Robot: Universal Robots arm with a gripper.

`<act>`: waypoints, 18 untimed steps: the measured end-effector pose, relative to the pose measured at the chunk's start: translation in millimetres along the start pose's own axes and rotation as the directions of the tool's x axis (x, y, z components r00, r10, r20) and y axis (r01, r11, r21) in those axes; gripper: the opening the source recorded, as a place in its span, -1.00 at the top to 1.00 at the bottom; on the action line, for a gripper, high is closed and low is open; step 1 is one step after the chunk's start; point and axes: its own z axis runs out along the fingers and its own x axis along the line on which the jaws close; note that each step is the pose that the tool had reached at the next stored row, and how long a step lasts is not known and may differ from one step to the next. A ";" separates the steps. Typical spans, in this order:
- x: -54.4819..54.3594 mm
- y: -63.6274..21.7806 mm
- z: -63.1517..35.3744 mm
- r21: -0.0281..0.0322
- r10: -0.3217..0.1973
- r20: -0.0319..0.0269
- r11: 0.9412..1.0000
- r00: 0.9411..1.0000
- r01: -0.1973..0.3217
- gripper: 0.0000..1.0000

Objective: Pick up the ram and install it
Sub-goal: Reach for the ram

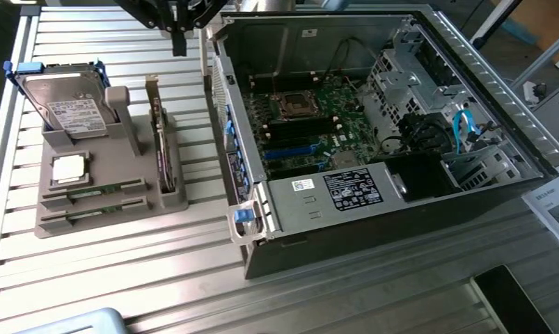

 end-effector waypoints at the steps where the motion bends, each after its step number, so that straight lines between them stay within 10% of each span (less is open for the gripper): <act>1: 2.7 -0.2 -0.1 0.000 0.000 0.000 1.000 1.000 0.000 0.79; 18: 57.3 -4.3 -1.6 0.000 0.000 0.000 1.000 1.000 0.000 0.79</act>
